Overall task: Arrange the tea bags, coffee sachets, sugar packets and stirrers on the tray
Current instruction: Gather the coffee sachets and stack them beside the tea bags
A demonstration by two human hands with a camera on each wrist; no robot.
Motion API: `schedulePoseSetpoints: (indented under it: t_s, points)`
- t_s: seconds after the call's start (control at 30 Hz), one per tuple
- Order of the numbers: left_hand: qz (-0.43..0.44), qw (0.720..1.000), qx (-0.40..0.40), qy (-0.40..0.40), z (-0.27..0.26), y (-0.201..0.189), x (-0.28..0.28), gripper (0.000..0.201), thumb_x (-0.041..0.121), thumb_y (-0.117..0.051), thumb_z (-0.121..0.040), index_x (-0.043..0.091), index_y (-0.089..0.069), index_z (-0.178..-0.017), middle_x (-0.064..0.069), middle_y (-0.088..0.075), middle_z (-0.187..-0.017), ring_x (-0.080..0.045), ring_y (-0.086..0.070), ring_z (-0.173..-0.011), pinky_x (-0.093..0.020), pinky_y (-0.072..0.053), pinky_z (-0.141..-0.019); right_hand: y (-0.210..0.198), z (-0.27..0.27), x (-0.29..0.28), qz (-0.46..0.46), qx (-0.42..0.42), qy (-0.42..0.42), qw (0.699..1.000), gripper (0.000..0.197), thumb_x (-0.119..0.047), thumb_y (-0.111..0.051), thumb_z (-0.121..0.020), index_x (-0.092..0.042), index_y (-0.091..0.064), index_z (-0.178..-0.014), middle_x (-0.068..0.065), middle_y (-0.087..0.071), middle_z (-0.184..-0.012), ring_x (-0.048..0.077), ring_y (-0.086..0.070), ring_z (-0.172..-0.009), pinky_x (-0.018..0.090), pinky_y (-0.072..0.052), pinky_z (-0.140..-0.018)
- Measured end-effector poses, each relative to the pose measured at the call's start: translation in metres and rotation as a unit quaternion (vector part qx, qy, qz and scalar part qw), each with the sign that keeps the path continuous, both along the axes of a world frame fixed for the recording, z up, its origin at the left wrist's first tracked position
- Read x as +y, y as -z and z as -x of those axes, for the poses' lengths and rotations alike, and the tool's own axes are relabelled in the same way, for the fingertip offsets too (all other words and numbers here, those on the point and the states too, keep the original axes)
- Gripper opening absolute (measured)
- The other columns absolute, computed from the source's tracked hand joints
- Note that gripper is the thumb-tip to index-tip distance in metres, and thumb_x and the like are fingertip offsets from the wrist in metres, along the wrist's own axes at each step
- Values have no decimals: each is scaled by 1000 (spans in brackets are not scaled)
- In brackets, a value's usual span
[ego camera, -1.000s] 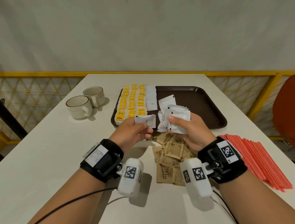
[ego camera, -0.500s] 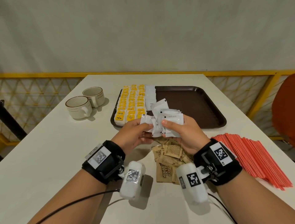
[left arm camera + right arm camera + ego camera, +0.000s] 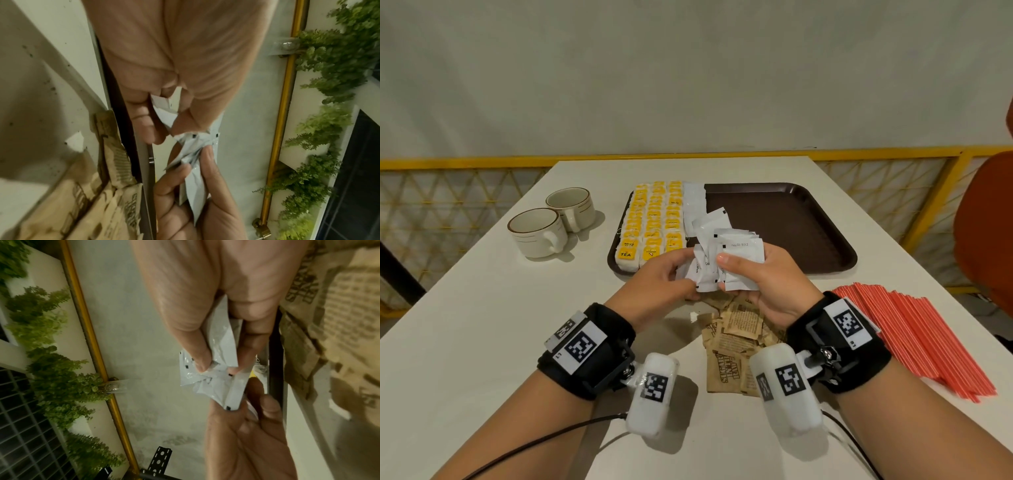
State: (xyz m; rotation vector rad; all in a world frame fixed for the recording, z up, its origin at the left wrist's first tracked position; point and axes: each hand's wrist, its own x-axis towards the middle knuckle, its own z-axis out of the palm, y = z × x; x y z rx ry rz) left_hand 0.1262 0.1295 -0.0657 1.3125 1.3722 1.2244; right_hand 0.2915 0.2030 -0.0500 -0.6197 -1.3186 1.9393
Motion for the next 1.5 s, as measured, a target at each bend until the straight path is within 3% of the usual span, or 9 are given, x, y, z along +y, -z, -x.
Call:
schedulePoseSetpoints:
  t_s: [0.07,0.17,0.27,0.4,0.63,0.73,0.8,1.1,1.5]
  points:
    - [-11,999,50,11,1,0,-1,63,19,-71,-70,21,-54,-131,6,-60,-128,-12,-55,-120,-38,-44,-101,0,1,1,-2,-7,2,1000,27,1,-61,-86,-5,-64,-113,15,-72,-105,27,-70,-93,33,-59,-66]
    - [-17,998,65,-12,0,3,-1,58,35,-73,-72,22,-57,-127,5,-62,-124,-15,-59,-114,-38,-50,-93,0,2,2,-4,-7,8,1000,28,-1,-62,-85,-5,-64,-113,15,-71,-107,28,-70,-96,34,-59,-71]
    - [14,1000,10,-23,0,4,1,31,20,-57,-94,17,-58,-124,-6,-63,-121,-21,-65,-100,-34,-55,-78,-1,1,3,-9,3,20,1000,29,-1,-62,-84,-3,-63,-114,15,-71,-107,26,-70,-94,30,-58,-70]
    - [43,988,-139,-50,-1,3,1,31,21,-42,-99,10,-59,-123,-13,-68,-112,-24,-65,-94,-33,-57,-72,3,0,6,-19,-6,38,999,31,-1,-61,-85,-3,-63,-116,15,-71,-108,29,-69,-99,34,-59,-77]
    - [39,954,-284,-89,-4,2,4,38,16,-40,-99,-3,-50,-131,-25,-59,-125,-37,-62,-106,-45,-53,-88,10,1,8,-53,-43,48,997,37,-11,-68,-74,-8,-65,-111,12,-72,-107,27,-68,-101,39,-56,-87]
    - [39,940,-330,-74,-10,1,2,35,13,-40,-98,-4,-53,-126,-25,-63,-116,-24,-69,-78,-30,-57,-64,10,1,10,-54,-46,61,996,38,-12,-69,-72,-8,-65,-109,11,-72,-106,27,-69,-100,37,-57,-85]
    - [39,935,-347,-62,-13,0,0,31,11,-40,-97,-3,-57,-119,-20,-69,-104,-23,-71,-77,-27,-57,-61,11,0,11,-47,-47,61,996,37,-12,-69,-73,-8,-65,-109,11,-72,-106,27,-69,-100,37,-57,-84]
    - [46,953,-288,-83,-8,4,0,37,16,-41,-97,0,-53,-128,-22,-61,-124,-37,-59,-114,-49,-48,-97,19,3,5,-62,-61,48,995,29,-7,-68,-78,-11,-66,-107,10,-73,-104,28,-69,-99,44,-55,-85]
    - [20,962,-252,-100,-7,0,1,28,9,-41,-98,1,-61,-114,-18,-68,-110,-24,-66,-90,-31,-57,-74,15,0,11,-141,-135,113,974,22,-9,-71,-83,-21,-69,-101,-2,-74,-97,15,-71,-92,43,-56,-86]
